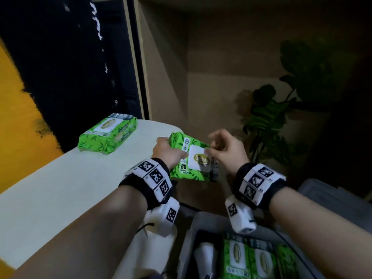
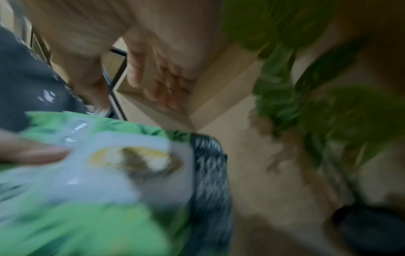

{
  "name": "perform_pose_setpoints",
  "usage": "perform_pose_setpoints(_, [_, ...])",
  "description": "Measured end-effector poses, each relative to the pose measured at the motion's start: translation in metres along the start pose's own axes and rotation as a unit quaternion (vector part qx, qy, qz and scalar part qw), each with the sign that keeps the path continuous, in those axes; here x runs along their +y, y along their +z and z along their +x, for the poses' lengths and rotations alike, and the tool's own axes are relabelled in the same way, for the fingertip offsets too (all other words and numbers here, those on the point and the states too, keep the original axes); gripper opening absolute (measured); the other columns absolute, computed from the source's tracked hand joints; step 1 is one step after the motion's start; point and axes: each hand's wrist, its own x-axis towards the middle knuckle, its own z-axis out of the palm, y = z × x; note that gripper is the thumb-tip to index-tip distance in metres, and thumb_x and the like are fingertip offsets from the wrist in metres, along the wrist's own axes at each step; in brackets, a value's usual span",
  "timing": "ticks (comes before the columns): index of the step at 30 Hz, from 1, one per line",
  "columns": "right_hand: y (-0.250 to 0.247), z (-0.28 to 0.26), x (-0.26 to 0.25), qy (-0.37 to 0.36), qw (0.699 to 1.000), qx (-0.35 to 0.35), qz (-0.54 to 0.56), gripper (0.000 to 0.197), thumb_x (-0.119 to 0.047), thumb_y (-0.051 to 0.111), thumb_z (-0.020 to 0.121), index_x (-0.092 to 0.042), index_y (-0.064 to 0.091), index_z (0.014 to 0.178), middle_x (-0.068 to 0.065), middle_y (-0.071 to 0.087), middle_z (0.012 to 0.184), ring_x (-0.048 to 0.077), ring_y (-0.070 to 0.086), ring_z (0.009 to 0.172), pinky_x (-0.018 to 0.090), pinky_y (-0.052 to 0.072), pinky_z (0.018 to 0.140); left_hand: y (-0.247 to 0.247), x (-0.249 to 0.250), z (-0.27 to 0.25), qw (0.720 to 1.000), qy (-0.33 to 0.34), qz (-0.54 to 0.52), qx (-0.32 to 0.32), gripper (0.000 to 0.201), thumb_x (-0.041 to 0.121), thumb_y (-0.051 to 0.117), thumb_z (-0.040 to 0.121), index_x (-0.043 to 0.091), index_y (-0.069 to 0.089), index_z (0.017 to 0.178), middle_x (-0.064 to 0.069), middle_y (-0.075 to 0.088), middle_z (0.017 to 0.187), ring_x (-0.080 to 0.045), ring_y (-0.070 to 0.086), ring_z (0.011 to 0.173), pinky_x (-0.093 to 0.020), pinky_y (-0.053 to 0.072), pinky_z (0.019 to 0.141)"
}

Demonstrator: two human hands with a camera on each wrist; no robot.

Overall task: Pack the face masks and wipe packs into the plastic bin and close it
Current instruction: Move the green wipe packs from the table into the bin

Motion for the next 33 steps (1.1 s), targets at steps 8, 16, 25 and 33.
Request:
perform_pose_setpoints(8, [-0.038, -0.024, 0.088, 0.142, 0.95, -0.269, -0.069, 0.097, -0.002, 0.078, 0.067, -0.021, 0.024, 0.145, 0.004, 0.043, 0.142, 0.017, 0.045, 0.127, 0.026, 0.038, 0.103, 0.065, -0.05, -0.021, 0.975, 0.011, -0.021, -0.22, 0.069, -0.015, 0.071, 0.07, 0.005, 0.045, 0.131, -0.015, 0.065, 0.112, -0.029, 0.064, 0.101, -0.05, 0.052, 0.094])
perform_pose_setpoints(16, [-0.035, -0.088, 0.185, 0.24, 0.915, -0.308, -0.105, 0.067, 0.003, 0.083, 0.057, -0.008, 0.053, 0.116, 0.007, 0.063, 0.107, 0.016, 0.057, 0.097, 0.022, 0.047, 0.078, 0.15, -0.148, -0.028, 0.938, -0.025, 0.044, -0.342, 0.07, -0.014, 0.072, 0.071, 0.0, 0.043, 0.133, -0.009, 0.056, 0.112, -0.021, 0.056, 0.106, -0.037, 0.049, 0.094])
perform_pose_setpoints(25, [-0.01, -0.171, 0.301, 0.284, 0.809, -0.431, -0.281, 0.069, -0.018, 0.084, 0.063, -0.007, 0.046, 0.12, 0.013, 0.055, 0.119, 0.031, 0.053, 0.115, 0.026, 0.041, 0.078, 0.186, -0.261, -0.006, 0.851, -0.122, 0.376, -0.347, 0.06, 0.026, 0.059, 0.092, -0.003, 0.039, 0.14, -0.019, 0.036, 0.149, -0.033, 0.038, 0.135, -0.035, 0.033, 0.107])
perform_pose_setpoints(33, [0.023, -0.233, 0.365, 0.325, 0.701, -0.535, -0.34, 0.088, -0.005, 0.07, 0.079, -0.007, 0.016, 0.148, 0.017, 0.029, 0.151, 0.032, 0.034, 0.137, 0.038, 0.036, 0.107, 0.174, -0.333, 0.006, 0.747, -0.179, 0.572, -0.288, 0.067, 0.041, 0.057, 0.089, 0.011, 0.031, 0.143, -0.019, 0.019, 0.151, -0.038, 0.029, 0.136, -0.046, 0.031, 0.109])
